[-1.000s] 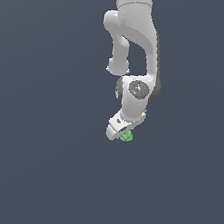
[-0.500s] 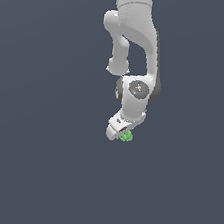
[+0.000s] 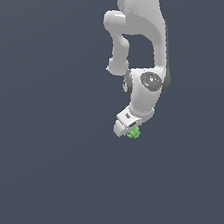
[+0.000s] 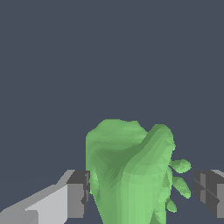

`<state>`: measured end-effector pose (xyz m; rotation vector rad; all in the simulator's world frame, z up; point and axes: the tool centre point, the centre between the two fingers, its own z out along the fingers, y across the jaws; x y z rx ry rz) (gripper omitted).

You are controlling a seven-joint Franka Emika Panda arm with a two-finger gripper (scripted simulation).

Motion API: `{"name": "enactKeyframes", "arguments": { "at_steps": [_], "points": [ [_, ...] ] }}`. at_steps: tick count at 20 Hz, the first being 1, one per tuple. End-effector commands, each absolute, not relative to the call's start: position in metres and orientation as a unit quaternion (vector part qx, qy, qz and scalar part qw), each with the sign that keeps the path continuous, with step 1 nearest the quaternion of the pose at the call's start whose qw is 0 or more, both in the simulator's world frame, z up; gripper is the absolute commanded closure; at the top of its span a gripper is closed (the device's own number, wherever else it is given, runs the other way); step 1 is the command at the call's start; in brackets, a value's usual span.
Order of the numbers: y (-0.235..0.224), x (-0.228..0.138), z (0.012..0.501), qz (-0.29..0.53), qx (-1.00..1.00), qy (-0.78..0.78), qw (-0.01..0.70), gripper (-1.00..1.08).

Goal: Pick up the object and move it to a goal position.

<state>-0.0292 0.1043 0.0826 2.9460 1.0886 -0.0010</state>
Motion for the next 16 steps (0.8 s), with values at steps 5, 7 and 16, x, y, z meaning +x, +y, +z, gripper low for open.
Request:
{"name": "enactKeyframes", "arguments": {
  "at_steps": [5, 7, 16],
  "points": [
    [0.15, -0.036, 0.135, 0.0, 0.938, 0.347, 0.001, 1.08],
    [0.164, -0.038, 0.152, 0.0, 0.938, 0.348, 0.001, 1.08],
    [0.207, -0.041, 0.201, 0.0, 0.938, 0.348, 0.0, 1.08]
  ]
}}
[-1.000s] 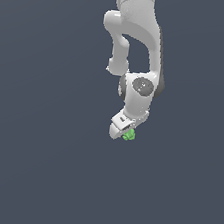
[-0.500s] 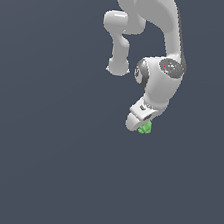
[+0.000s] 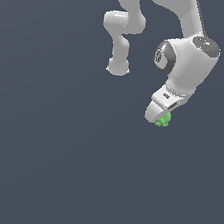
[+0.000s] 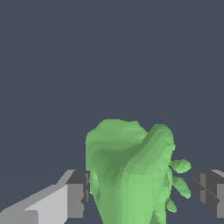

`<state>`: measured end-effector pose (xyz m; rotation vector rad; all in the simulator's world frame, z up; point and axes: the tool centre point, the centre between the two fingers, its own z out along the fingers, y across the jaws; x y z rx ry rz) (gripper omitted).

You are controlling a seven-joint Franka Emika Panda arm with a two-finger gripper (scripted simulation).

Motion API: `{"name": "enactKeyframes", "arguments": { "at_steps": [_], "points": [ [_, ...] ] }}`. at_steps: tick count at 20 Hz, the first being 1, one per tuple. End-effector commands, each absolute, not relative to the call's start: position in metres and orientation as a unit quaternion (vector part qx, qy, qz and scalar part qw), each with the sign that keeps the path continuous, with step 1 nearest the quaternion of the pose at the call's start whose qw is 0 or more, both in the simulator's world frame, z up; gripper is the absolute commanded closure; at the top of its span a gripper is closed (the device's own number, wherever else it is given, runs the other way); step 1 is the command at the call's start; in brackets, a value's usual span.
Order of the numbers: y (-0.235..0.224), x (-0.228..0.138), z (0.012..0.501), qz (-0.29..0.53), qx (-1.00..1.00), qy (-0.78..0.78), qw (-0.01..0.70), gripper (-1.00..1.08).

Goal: Pick up the object and move it to a goal position.

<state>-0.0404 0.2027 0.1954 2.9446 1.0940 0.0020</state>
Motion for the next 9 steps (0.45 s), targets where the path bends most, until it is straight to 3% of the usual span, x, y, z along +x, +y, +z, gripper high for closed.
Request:
{"name": "enactKeyframes", "arguments": {
  "at_steps": [1, 9],
  "points": [
    [0.2096, -0.0409, 0.2037, 0.0, 0.938, 0.348, 0.0, 1.08],
    [0.2116, -0.0394, 0.2055, 0.0, 0.938, 0.347, 0.0, 1.08]
  ]
}}
